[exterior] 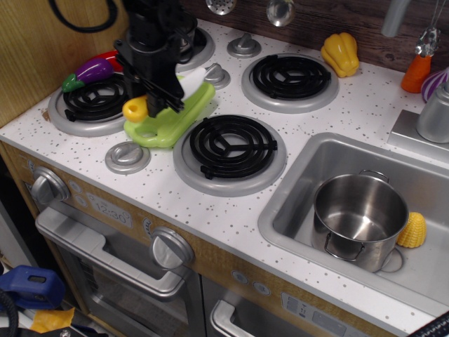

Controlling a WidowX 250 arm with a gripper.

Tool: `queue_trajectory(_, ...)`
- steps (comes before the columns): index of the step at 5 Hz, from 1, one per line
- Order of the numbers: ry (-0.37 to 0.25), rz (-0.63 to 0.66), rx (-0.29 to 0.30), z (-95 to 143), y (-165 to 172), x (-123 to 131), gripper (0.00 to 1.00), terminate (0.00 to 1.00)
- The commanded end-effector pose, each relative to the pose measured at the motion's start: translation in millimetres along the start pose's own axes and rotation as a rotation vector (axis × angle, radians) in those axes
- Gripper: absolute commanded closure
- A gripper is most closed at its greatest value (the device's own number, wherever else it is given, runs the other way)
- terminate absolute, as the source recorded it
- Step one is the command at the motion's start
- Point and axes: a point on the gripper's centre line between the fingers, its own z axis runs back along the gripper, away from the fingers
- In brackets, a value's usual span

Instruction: Put knife on cutting board

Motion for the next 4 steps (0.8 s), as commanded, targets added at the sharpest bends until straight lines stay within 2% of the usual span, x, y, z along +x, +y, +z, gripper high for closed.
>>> queue_trajectory(1, -0.073, -0.019, 0.006, -4, 24, 1, 1.0, 0.0)
queue_trajectory(2, -0.09, -0.022, 0.001, -8, 22, 4, 1.0, 0.0)
queue_trajectory(3, -0.103, -0.021, 0.008, -7, 16, 8, 0.0, 0.0)
queue_trajectory(4, -0.117, -0.024, -0.009, -5, 13, 10, 0.0, 0.0)
